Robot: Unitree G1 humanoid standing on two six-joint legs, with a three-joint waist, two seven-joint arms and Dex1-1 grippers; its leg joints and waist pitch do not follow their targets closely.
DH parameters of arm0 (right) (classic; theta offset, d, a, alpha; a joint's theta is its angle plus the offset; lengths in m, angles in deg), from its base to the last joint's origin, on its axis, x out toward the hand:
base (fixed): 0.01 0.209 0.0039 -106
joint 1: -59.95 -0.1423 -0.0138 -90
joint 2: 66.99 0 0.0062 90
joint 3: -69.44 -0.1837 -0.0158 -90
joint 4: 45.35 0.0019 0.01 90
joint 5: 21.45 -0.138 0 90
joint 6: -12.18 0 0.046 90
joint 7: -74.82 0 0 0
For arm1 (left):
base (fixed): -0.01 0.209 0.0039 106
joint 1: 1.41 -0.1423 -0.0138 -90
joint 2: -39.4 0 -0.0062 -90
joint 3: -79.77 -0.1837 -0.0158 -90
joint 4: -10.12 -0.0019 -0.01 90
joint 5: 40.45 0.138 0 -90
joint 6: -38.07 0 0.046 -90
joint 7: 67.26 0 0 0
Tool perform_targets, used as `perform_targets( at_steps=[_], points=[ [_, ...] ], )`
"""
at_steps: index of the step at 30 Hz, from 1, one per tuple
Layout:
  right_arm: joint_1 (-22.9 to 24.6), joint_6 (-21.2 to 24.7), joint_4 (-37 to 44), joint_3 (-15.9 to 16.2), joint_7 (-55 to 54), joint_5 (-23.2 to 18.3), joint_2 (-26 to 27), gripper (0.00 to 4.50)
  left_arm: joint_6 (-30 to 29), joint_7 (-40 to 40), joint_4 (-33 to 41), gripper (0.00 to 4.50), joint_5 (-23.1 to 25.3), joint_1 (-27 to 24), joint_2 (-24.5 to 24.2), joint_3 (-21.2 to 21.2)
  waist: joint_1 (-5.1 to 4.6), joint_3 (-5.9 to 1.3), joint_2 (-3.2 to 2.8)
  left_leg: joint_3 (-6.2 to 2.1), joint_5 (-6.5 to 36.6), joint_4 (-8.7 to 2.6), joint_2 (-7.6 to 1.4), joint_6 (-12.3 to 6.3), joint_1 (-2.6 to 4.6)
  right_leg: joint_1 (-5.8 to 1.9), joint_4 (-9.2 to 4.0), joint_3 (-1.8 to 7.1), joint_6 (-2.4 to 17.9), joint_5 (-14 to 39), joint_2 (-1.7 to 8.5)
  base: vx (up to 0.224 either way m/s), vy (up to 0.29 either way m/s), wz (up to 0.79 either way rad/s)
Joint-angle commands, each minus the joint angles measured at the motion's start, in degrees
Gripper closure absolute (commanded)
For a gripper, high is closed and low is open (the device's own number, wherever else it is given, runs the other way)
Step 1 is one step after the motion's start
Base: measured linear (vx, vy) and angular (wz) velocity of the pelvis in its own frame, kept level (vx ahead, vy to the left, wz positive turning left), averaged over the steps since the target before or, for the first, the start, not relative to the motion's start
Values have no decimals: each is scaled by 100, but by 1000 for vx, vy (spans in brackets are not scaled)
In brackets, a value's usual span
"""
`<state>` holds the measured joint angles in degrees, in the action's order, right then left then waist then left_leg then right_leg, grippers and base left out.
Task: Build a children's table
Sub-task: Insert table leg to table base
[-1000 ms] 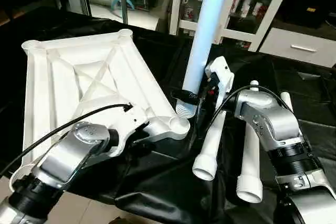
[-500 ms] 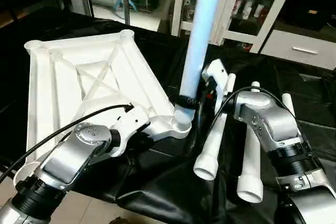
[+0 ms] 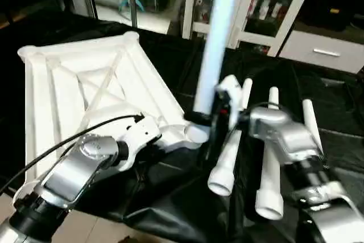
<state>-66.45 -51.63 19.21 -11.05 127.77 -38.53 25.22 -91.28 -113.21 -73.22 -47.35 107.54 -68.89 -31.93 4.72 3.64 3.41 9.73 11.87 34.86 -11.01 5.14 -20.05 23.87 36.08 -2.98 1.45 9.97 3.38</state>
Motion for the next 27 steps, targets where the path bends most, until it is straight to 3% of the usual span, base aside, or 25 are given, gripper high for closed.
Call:
perform_targets(
  at_steps=[1,10,15,25,27],
  points=[
    [-137,-100,-82,-71,-56,53,-35,259,30,-55,-57,450,-40,-82,11,-99,23,-399,-48,-38,583,-421,-181,-17,-7,-324,-381,265,1074,1179,420,0,0,0],
    [-204,-473,-506,52,-54,270,101,259,120,-153,-118,450,48,-117,-18,-122,25,-391,-48,-32,634,-426,-179,-2,-5,-331,-383,269,1093,1190,428,0,0,0],
    [-28,-709,-758,-228,-204,181,220,260,165,-147,-202,450,99,-76,27,-100,23,-389,-71,-40,768,-434,-179,29,0,-326,-401,268,1079,1326,432,0,0,0],
    [581,-1071,-493,-702,-376,-127,297,261,220,-152,-313,450,151,-27,29,-52,52,-401,-96,-38,791,-442,-179,2,8,-329,-408,268,1058,1220,423,0,0,0],
    [677,-1172,-445,-804,-404,-155,321,261,226,-161,-323,450,163,-26,36,-43,47,-390,-98,-41,911,-450,-179,1,12,-319,-431,265,1043,1432,425,0,0,0]
  ],
)
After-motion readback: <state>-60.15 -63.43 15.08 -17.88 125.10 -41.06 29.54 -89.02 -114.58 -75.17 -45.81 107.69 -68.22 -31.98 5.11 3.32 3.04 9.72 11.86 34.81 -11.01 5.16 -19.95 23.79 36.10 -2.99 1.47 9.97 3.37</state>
